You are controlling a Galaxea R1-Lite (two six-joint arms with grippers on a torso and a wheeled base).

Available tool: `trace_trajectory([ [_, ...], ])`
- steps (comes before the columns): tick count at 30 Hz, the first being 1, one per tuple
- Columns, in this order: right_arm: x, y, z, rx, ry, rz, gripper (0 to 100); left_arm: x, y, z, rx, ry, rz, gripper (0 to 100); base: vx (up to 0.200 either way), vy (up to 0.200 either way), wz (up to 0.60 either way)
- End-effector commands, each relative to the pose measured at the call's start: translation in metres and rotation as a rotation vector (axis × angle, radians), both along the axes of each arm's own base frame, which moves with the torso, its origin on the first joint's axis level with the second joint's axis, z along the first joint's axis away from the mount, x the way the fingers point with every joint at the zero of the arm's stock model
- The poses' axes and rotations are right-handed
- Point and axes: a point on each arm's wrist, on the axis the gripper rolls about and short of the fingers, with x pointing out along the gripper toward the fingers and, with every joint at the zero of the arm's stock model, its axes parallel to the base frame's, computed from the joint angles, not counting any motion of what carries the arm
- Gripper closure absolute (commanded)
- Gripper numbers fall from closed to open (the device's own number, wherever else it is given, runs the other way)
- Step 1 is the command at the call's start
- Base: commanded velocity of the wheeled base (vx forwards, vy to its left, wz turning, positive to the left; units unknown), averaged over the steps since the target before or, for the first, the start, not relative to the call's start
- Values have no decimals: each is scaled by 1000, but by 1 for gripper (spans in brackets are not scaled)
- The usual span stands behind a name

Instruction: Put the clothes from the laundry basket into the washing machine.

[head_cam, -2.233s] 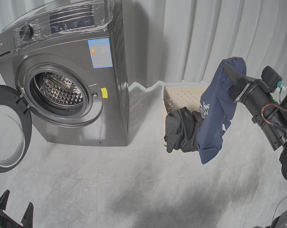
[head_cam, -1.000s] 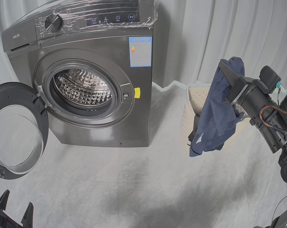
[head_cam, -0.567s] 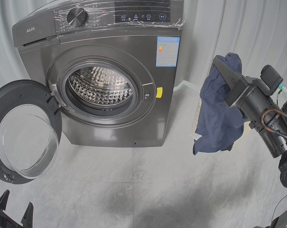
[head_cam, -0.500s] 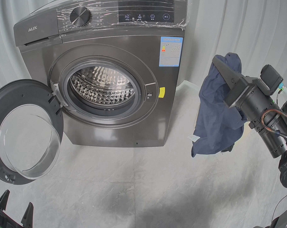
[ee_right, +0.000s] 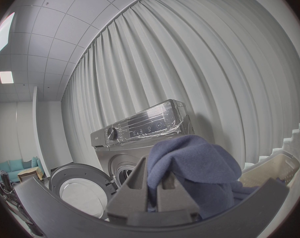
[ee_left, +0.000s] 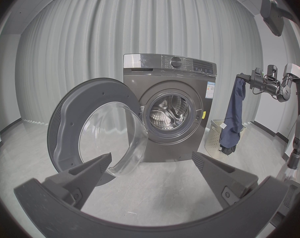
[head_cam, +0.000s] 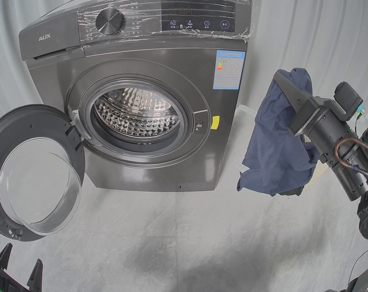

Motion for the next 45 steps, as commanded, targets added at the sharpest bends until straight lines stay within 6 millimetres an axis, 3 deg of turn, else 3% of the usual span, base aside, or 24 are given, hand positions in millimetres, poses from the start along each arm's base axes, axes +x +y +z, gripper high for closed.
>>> trace_trajectory([
  [1,1,0,-1,-2,5,-6,100,0,0,-4,0,-2,0,0,-200,0,0],
  [7,1,0,-2,0,9,-10,100,0,0,-4,0,-2,0,0,-200,0,0],
  [13,1,0,-4,-5,17,-13,100,0,0,-4,0,-2,0,0,0,0,0],
  [40,-1,3,-5,-7,17,3,100,0,0,-4,0,-2,0,0,0,200,0],
  [45,-1,3,-3,-2,11,3,100,0,0,-5,0,0,0,0,0,0,0],
])
